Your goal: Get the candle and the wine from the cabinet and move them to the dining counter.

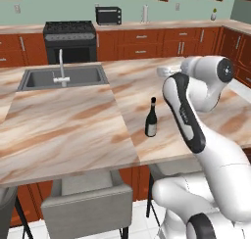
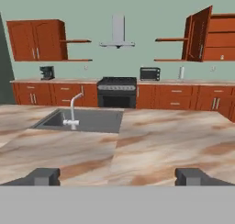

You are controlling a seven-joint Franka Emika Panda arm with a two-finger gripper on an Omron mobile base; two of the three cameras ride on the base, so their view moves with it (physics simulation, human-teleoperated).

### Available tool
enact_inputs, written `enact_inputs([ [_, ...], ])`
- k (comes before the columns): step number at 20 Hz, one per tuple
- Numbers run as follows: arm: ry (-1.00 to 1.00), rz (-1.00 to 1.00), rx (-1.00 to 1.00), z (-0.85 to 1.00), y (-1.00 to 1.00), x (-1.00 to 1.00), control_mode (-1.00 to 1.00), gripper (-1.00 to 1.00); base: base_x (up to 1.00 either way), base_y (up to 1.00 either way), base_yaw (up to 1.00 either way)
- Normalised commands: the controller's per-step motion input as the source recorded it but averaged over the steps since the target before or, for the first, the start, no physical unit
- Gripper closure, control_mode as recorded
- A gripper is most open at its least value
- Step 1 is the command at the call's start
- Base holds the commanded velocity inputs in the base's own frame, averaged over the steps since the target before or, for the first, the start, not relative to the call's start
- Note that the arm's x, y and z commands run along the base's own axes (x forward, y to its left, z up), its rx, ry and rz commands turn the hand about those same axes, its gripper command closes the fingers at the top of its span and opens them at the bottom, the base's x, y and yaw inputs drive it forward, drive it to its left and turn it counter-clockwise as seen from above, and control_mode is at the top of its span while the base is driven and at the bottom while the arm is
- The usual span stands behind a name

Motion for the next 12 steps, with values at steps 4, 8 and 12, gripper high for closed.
enact_inputs([
  [4,0.20,-0.21,0.00,0.37,-0.04,-1.00,-1.00,-1.00,0.00,0.00,0.00],
  [8,0.13,-0.18,0.03,0.07,-0.28,-1.00,-1.00,-1.00,0.00,0.00,0.00],
  [12,0.06,-0.08,0.00,0.00,-0.21,-1.00,-1.00,-1.00,0.00,0.00,0.00],
])
